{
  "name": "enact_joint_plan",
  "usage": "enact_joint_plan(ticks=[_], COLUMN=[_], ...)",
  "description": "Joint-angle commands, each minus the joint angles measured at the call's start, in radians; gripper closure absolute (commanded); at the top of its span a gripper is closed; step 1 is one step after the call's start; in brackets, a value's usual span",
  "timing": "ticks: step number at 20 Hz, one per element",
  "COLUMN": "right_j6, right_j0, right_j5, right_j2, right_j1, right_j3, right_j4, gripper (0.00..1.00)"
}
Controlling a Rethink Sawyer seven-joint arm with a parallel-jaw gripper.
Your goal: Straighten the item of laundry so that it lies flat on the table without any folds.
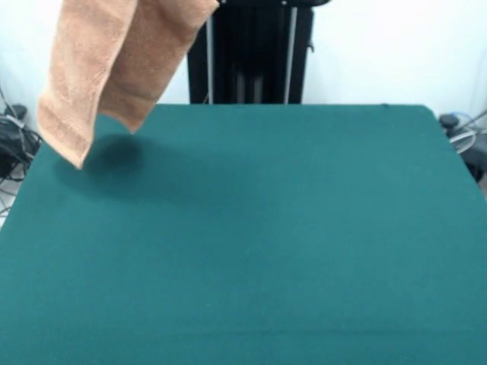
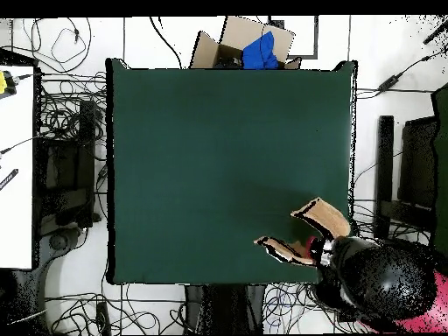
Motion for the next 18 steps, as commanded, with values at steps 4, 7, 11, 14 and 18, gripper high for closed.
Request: enact_joint_plan(ticks=[4, 7, 11, 14, 18], right_j6=[0.03, 0.095, 0.185, 0.235, 0.275], right_j0=[0.029, 0.06, 0.104, 0.135, 0.174], right_j5=[-0.172, -0.231, -0.345, -0.416, -0.46], right_j2=[0.075, 0.07, 0.051, 0.032, 0.002], right_j1=[0.092, 0.128, 0.196, 0.247, 0.282], right_j3=[0.104, 0.11, 0.109, 0.097, 0.102], right_j4=[-0.076, -0.095, -0.121, -0.133, -0.112], gripper=[1.0, 1.0, 1.0, 1.0, 1.0])
